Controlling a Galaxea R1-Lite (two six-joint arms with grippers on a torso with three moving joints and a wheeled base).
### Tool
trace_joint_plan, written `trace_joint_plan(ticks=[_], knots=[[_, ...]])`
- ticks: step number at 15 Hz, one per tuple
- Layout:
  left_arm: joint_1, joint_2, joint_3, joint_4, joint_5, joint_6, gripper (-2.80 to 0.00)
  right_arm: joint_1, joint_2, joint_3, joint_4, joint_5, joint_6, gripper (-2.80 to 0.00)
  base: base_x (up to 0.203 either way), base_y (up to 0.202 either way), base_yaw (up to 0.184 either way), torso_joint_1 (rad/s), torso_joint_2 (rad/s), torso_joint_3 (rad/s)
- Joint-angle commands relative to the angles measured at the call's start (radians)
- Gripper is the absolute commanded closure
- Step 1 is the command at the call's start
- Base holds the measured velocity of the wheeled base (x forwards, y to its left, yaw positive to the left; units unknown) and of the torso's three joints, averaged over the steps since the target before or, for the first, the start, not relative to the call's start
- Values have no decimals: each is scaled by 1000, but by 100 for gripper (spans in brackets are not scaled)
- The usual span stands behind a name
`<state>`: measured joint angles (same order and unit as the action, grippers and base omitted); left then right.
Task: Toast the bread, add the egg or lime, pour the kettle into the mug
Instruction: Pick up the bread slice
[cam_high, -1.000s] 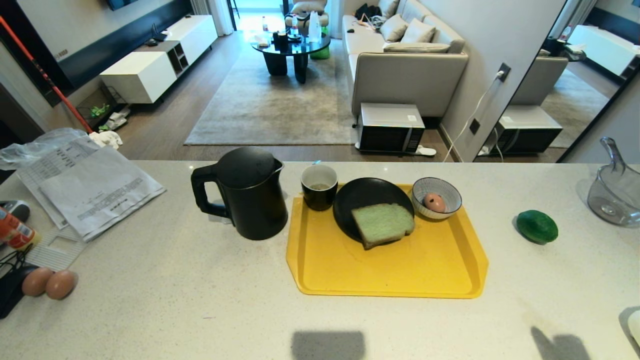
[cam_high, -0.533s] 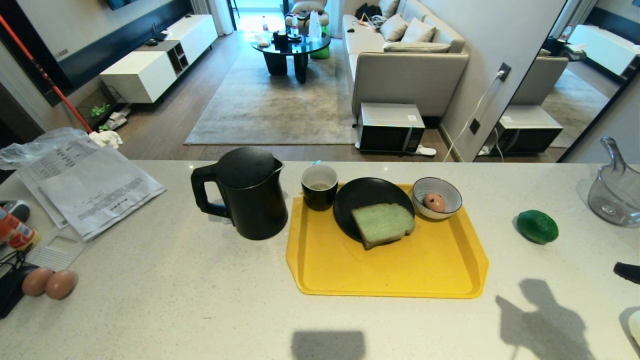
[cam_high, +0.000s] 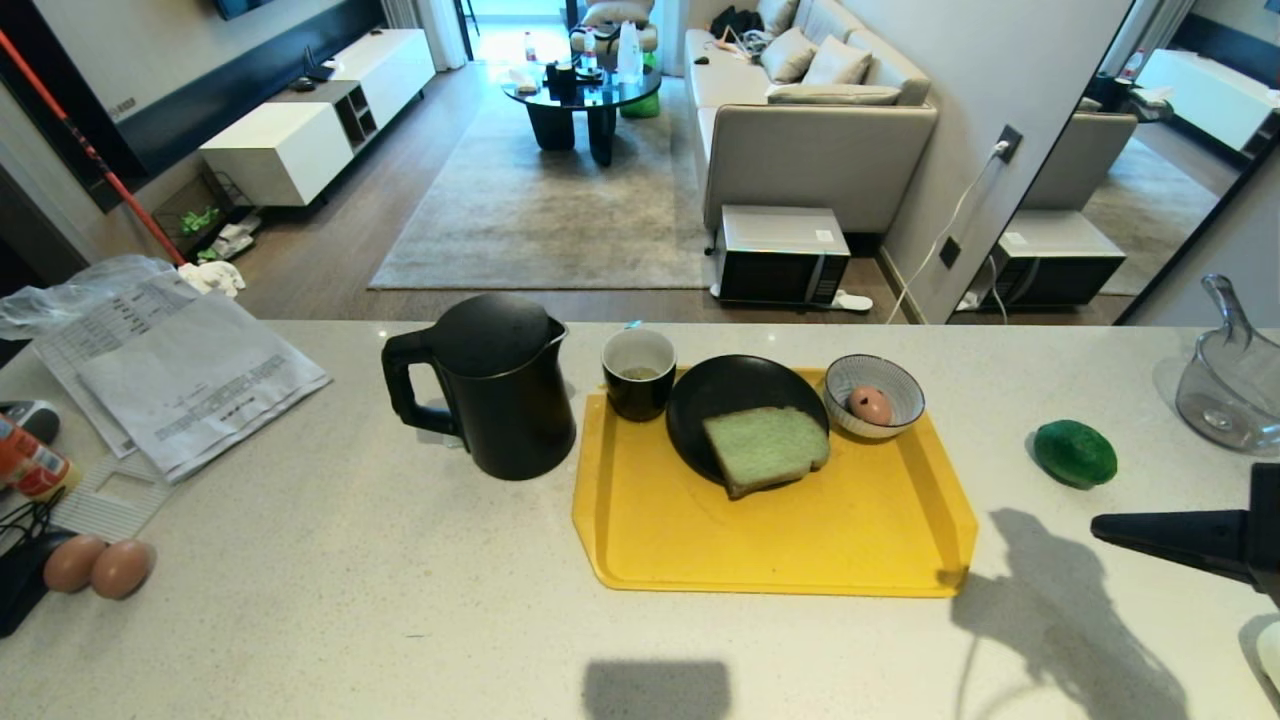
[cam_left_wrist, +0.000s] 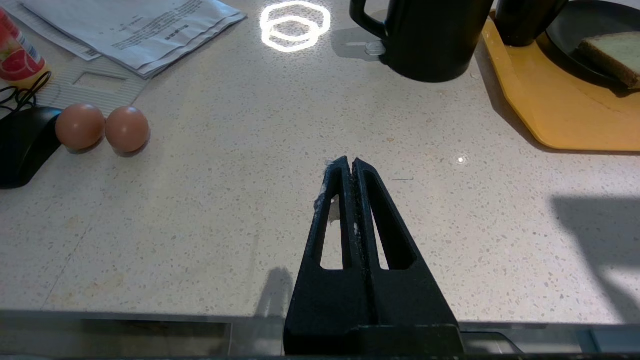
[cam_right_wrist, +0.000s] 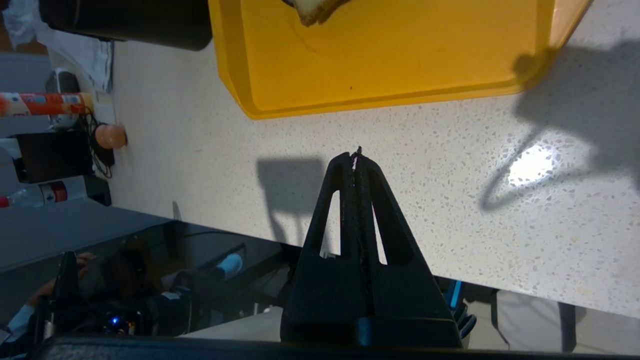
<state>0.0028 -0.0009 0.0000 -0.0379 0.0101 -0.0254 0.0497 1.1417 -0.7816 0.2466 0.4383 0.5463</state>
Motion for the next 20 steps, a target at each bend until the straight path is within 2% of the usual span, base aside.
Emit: trace_joint_plan(ticks=[1,5,6,8,12,15,16,19,20], knots=[[0,-2,14,0,1,-1,0,36,145,-27,-1,5,17,0,0,0,0,0,0,0],[0,-2,14,0,1,-1,0,104,262,-46,-110,1,80,0,0,0,0,0,0,0],[0,-2,14,0,1,-1,0,113,278,-35,-130,1,86,-280,0,0,0,0,0,0],[0,-2,14,0,1,-1,0,121,320,-19,-155,1,99,-280,0,0,0,0,0,0],[0,-2,14,0,1,-1,0,194,415,19,-333,5,236,-280,0,0,0,0,0,0],[0,-2,14,0,1,-1,0,244,503,19,-423,-2,250,-280,0,0,0,0,0,0],[0,-2,14,0,1,-1,0,258,529,9,-440,-21,268,-280,0,0,0,0,0,0],[0,-2,14,0,1,-1,0,319,626,-55,-450,-156,331,-280,0,0,0,0,0,0],[0,-2,14,0,1,-1,0,338,650,-70,-450,-179,345,-280,0,0,0,0,0,0]])
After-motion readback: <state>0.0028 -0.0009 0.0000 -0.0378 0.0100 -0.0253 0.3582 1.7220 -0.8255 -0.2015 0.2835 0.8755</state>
